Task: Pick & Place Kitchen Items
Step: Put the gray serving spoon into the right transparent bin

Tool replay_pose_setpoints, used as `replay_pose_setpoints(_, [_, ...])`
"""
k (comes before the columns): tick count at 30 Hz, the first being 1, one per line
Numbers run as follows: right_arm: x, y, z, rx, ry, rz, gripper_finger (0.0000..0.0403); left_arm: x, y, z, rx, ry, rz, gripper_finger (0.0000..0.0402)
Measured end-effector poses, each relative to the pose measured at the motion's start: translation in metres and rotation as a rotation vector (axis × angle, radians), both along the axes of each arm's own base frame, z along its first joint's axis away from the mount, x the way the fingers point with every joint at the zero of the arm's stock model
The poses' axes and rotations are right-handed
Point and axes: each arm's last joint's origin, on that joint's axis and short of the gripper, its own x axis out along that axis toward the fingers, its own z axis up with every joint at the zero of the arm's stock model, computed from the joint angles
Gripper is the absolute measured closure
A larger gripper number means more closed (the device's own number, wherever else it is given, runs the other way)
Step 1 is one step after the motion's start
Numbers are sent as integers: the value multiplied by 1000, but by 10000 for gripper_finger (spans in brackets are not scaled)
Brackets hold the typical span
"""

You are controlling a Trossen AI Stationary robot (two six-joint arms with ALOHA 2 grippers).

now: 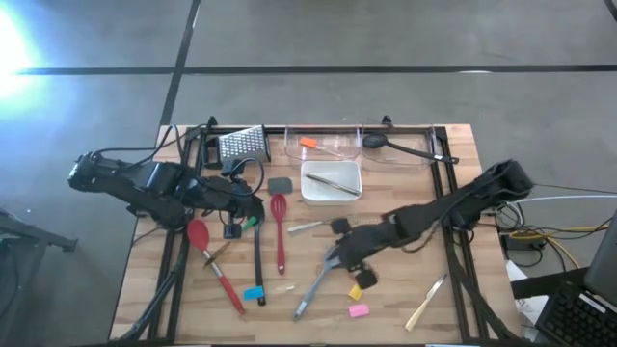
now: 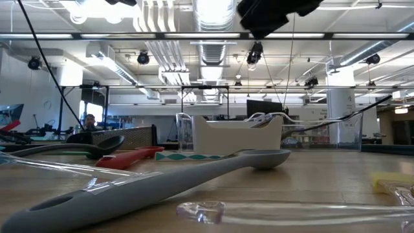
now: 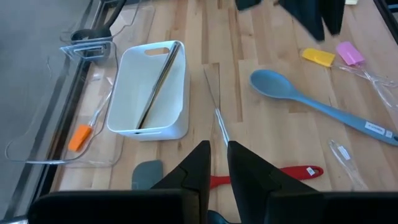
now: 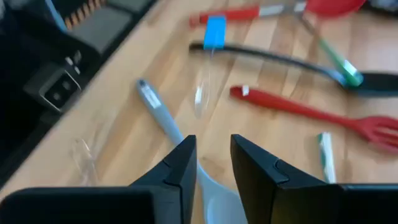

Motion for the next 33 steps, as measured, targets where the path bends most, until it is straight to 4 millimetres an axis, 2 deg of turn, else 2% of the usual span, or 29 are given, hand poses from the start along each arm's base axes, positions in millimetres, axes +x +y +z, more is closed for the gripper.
replay_pose_setpoints(11, [58, 21, -34, -182, 307, 87, 243, 0, 0, -1, 17, 11, -12, 344])
replay_pose_setpoints(16, [77, 29, -53, -230, 384, 126, 235, -1, 0, -3, 20, 24, -13, 342])
replay_pose_setpoints(21, [87, 34, -82, -235, 488, 151, 236, -1, 0, -4, 21, 30, -13, 346])
replay_pose_setpoints(25, [92, 36, -104, -232, 542, 158, 250, -1, 0, -4, 22, 32, -13, 345])
replay_pose_setpoints(27, [94, 37, -107, -225, 562, 142, 265, -1, 0, -4, 22, 32, -13, 344])
replay_pose_setpoints(29, [95, 37, -109, -227, 584, 130, 291, -1, 0, -4, 22, 32, -13, 344])
replay_pose_setpoints(33, [92, 36, -105, -225, 601, 118, 369, -1, 0, -4, 22, 32, -13, 344])
